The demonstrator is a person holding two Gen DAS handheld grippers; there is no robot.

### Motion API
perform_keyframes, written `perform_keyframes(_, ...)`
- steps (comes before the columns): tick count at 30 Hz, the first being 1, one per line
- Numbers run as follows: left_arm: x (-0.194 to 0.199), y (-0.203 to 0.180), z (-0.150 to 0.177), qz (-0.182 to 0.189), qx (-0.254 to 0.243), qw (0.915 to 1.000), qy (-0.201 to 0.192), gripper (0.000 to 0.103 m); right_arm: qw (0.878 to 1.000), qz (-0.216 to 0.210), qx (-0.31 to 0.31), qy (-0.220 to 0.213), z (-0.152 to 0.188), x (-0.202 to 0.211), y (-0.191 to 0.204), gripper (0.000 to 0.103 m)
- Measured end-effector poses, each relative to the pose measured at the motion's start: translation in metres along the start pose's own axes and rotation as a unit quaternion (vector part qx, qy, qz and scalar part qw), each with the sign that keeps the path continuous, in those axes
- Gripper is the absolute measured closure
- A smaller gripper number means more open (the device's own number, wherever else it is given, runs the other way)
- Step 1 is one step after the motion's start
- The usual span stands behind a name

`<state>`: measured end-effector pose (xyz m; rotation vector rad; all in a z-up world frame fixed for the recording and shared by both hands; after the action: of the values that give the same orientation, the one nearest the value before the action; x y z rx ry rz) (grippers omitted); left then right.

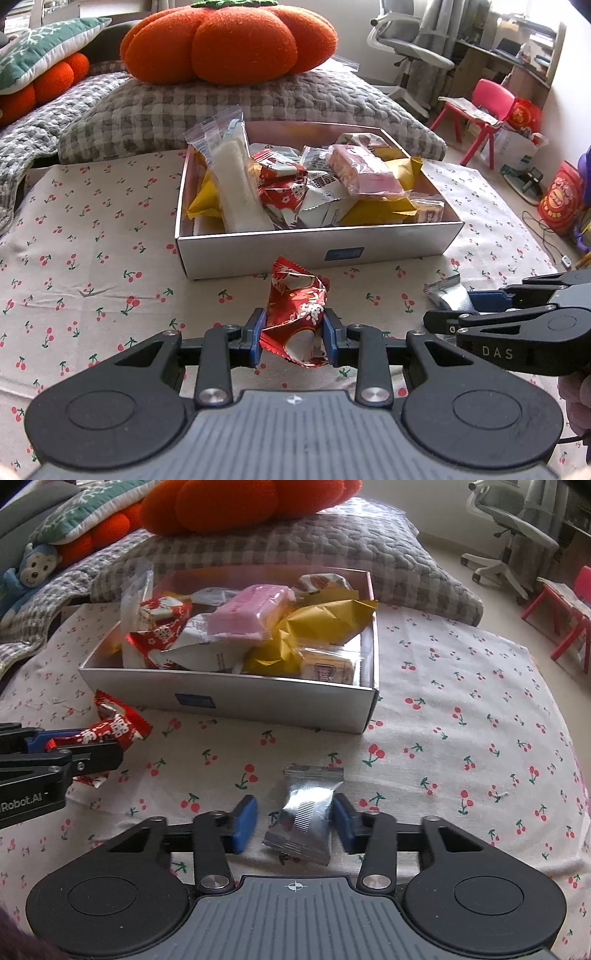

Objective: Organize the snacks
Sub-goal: 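Close left tool on red candy wrapper while right tool grasps silver foil packet, then carry red wrapper and silver foil packet over the box and lower inside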

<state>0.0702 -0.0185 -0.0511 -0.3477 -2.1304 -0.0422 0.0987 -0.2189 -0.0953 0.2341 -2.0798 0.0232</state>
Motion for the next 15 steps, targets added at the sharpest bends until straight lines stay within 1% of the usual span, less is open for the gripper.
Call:
perform_keyframes(1,0.000,0.000,0.000,0.000,-0.001,1.0000,0.000,0.074,1.000,-0.001,0.002,-0.001,0.000,0.001,0.001,0.072)
perform_keyframes(3,0.000,-0.001,0.000,0.001,-0.002,1.0000,0.001,0.074,1.000,-0.003,0.006,-0.002,0.000,0.002,0.002,0.076)
perform_keyframes(10,0.001,-0.001,-0.003,0.003,-0.001,1.0000,-0.002,0.074,1.000,-0.008,0.009,-0.015,0.000,0.009,0.001,0.078)
perform_keyframes(15,0.003,-0.002,-0.004,0.004,0.000,1.0000,-0.003,0.074,1.000,-0.019,0.003,-0.018,-0.001,0.014,-0.005,0.078)
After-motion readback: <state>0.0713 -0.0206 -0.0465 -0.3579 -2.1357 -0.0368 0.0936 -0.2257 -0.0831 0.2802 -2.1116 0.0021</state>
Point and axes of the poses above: each gripper's, at about its wrist camera, not at the fingertips, and x roughly against the way its jaws point, y to its left, z to its underside, the point moved 1 cm from there along -x, roughly the way its jaws point, and after that the axes turned 6 degrees about y, right-handed, at the moved point
